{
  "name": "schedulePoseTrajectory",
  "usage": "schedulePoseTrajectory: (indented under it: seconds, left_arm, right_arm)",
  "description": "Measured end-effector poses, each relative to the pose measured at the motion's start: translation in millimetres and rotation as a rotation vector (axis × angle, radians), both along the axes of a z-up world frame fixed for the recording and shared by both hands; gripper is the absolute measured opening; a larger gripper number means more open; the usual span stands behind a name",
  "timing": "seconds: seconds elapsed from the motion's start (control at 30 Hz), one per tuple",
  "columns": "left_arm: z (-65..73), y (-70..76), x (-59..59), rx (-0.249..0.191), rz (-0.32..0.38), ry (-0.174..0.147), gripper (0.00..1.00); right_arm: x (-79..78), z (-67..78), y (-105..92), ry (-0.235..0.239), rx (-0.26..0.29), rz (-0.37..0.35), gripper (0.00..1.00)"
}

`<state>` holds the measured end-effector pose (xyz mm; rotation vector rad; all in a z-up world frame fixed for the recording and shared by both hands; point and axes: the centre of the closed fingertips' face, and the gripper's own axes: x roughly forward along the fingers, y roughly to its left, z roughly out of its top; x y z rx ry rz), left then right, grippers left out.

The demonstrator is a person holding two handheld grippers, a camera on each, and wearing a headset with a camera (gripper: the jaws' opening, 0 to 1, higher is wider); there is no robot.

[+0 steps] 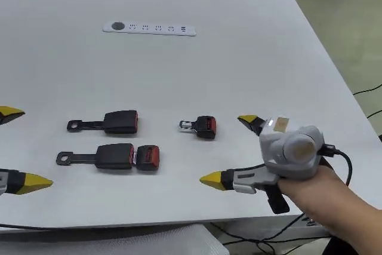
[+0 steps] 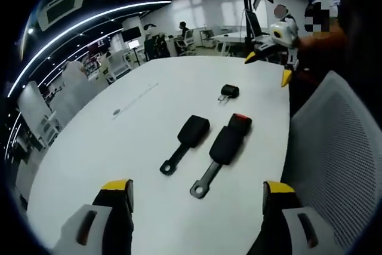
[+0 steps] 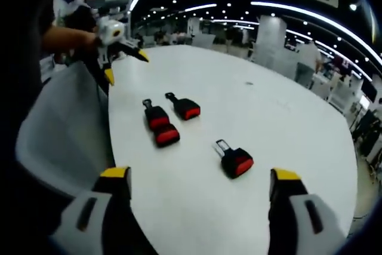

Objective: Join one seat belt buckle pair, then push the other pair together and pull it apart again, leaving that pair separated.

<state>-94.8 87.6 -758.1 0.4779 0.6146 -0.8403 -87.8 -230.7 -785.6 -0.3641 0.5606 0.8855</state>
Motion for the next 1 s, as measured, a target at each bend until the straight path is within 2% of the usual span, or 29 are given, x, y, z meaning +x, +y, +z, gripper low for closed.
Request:
schedulePoseTrajectory:
  seconds: [0.07, 0.17, 0.27, 0.33, 0.5, 0.63, 0.8, 1.0]
  left_arm:
    - [-2.5, 8.1, -5.4, -0.009, 0.025, 0.006, 0.95]
    - [-2.6, 14.4, -7.2, -0.032, 0.059, -0.012, 1.00]
    - [-3.3, 15.5, -8.3, -0.042, 0.078, -0.016, 1.00]
    - [-4.4, 15.4, -8.5, -0.041, 0.080, -0.020, 1.00]
    - [-5.8, 14.5, -10.0, -0.036, 0.078, -0.028, 1.00]
    - [-5.0, 16.4, -11.9, -0.037, 0.088, -0.034, 1.00]
    - [-3.2, 16.8, -16.6, -0.059, 0.103, -0.032, 1.00]
    - [-3.9, 16.9, -19.9, -0.065, 0.099, -0.030, 1.00]
  right_arm:
    - [-3.1, -1.4, -2.2, -0.011, -0.005, -0.003, 1.00]
    - [-3.4, -5.9, -6.4, -0.019, -0.019, -0.020, 1.00]
    - [-2.8, -6.3, -8.7, -0.002, -0.008, -0.051, 1.00]
    - [-1.2, -6.7, -11.8, 0.028, 0.001, -0.103, 1.00]
    - [-1.3, -1.6, -10.2, 0.015, 0.011, -0.108, 1.00]
    - [-2.8, 1.5, -8.5, 0.023, 0.026, -0.119, 1.00]
    - [-2.7, 7.7, -3.7, 0.023, 0.052, -0.132, 1.00]
    - [-3.2, 9.6, -1.9, 0.019, 0.044, -0.132, 1.00]
